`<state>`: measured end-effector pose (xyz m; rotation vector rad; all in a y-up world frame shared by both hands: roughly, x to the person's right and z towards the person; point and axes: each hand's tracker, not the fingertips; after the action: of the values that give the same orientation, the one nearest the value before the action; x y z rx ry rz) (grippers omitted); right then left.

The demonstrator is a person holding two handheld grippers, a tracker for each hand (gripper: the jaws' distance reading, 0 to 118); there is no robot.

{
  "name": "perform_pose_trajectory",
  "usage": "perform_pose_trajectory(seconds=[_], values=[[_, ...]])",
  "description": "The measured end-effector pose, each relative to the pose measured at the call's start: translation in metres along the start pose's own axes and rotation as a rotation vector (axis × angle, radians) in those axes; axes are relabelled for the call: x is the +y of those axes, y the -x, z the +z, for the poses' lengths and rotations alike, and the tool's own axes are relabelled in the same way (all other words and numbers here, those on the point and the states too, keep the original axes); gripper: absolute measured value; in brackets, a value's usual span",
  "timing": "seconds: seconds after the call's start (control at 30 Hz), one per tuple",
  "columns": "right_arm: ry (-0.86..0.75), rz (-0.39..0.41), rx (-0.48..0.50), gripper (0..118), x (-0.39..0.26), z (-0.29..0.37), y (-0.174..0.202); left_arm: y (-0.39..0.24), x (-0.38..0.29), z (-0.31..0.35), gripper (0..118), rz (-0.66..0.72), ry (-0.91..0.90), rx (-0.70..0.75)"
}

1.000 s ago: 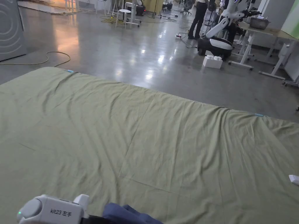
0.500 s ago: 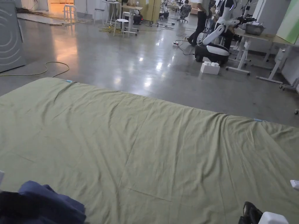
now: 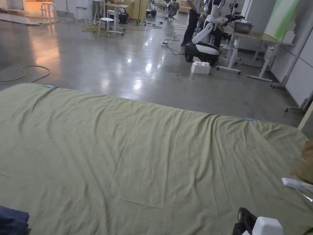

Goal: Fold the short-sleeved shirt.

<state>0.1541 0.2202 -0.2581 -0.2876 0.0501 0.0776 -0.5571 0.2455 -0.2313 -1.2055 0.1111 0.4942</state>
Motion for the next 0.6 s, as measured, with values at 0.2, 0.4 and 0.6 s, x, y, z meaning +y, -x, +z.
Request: perform_pose_trajectory(seconds=[0.2,0.4,0.6], values=[[0.025,0.004,0.019,1,-0.006,-0.006,0.005,-0.010,-0.006,0.008,61,-0.065,-0.060,0.130],[0.025,0.003,0.033,1,-0.004,-0.008,0.008,-0.029,-0.015,0.032,74,-0.158,-0.232,0.301],[0.019,-0.004,0.047,1,-0.003,-0.007,0.013,-0.067,-0.039,0.028,74,-0.230,-0.420,0.223]])
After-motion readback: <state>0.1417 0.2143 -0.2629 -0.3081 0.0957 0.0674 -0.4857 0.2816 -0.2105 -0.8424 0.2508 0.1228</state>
